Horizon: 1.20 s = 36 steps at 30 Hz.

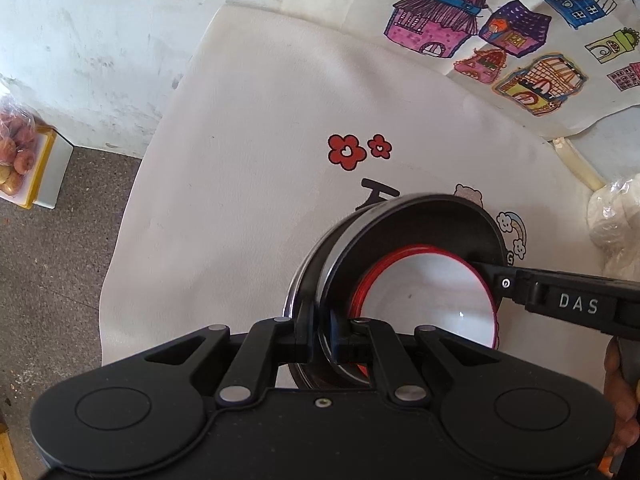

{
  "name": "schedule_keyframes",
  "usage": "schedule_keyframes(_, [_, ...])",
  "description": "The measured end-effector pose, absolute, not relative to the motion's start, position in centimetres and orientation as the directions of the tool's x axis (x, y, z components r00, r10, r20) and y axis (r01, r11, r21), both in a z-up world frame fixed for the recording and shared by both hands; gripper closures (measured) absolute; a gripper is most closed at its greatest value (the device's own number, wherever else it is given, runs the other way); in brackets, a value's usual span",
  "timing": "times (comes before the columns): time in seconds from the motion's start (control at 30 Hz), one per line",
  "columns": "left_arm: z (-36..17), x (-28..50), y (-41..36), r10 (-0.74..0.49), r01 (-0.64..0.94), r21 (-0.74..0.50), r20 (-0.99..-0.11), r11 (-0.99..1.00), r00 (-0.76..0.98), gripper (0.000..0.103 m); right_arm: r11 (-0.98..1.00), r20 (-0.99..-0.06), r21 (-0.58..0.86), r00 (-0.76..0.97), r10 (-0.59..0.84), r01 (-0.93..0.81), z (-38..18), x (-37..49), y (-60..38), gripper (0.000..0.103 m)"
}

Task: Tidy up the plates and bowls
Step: 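Lower the steel bowl with both grippers onto the steel plates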

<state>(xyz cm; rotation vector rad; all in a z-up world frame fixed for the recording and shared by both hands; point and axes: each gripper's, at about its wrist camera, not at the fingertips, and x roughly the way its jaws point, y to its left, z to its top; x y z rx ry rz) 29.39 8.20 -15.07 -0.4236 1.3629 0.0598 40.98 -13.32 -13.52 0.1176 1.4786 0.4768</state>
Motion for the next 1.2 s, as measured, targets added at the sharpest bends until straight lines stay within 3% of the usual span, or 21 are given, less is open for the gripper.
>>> schedule_keyframes(1.2, [-16.5, 28.7, 7.7, -0.257, -0.328, -0.306, -0.948, 0.894, 0.185, 0.092, 0.914, -0.913, 0.399, 0.057, 0.403, -0.079, -15.0, 39.7, -15.1, 0.085])
